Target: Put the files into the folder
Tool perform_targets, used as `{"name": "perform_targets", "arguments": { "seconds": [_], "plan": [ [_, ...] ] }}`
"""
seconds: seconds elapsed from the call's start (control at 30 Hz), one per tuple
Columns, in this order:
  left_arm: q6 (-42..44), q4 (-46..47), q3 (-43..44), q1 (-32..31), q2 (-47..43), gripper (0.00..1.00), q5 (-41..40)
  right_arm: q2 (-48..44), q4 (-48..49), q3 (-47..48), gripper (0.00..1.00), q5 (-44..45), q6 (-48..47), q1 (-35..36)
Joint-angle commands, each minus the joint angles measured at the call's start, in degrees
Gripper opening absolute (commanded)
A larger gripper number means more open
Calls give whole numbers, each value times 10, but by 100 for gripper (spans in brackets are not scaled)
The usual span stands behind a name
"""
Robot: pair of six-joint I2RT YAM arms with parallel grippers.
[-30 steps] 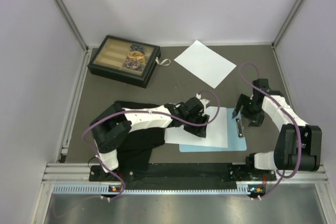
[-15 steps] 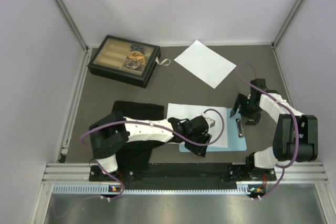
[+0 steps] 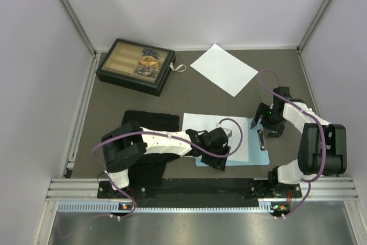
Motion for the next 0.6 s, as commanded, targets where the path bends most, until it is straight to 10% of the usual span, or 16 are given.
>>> {"name": "perform_targets", "arguments": {
  "seconds": [0.0, 0.57],
  "plan": [
    [-8, -16, -5, 15, 25, 57, -62, 16, 39, -15, 84, 0, 12, -4],
    [59, -20, 24, 109, 32, 59, -72, 18, -11, 56, 81, 51, -10, 1]
  ]
}}
